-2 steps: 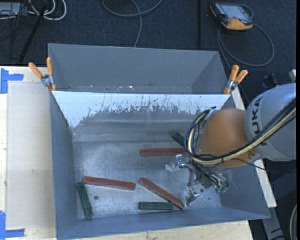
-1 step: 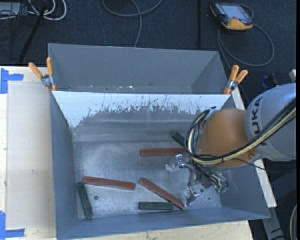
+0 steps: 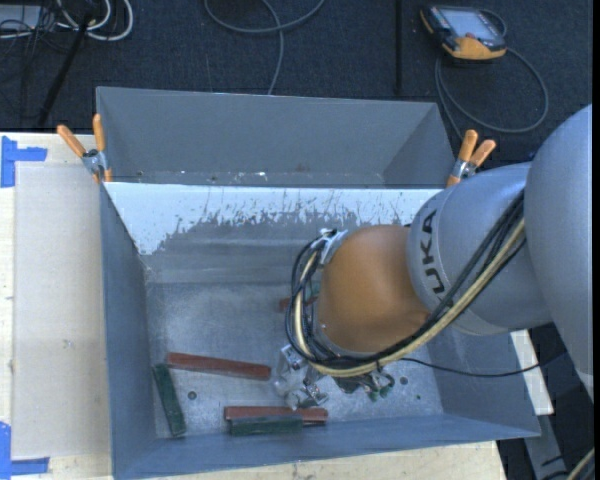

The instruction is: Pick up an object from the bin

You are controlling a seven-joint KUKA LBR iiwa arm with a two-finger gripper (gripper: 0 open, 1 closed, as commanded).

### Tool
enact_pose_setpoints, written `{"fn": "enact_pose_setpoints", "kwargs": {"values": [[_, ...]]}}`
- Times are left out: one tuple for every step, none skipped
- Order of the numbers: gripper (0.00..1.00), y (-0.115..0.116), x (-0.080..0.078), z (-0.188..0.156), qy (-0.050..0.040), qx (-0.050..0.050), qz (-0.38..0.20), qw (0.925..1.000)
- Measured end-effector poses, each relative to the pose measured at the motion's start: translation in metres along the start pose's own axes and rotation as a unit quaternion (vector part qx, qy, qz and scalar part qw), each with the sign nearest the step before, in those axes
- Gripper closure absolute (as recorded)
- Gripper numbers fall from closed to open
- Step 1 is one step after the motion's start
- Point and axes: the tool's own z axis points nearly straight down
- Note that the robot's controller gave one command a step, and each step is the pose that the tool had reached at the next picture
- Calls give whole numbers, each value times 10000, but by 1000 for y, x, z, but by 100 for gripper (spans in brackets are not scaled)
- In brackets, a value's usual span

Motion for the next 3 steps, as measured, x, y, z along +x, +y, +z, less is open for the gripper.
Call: {"fn": "enact_pose_setpoints", "kwargs": {"values": [[100, 0, 0, 0, 1, 1, 0, 10000], [0, -2, -17, 14, -283, 68, -980, 9948], [0, -3, -17, 14, -272, 77, -980, 9948]]}}
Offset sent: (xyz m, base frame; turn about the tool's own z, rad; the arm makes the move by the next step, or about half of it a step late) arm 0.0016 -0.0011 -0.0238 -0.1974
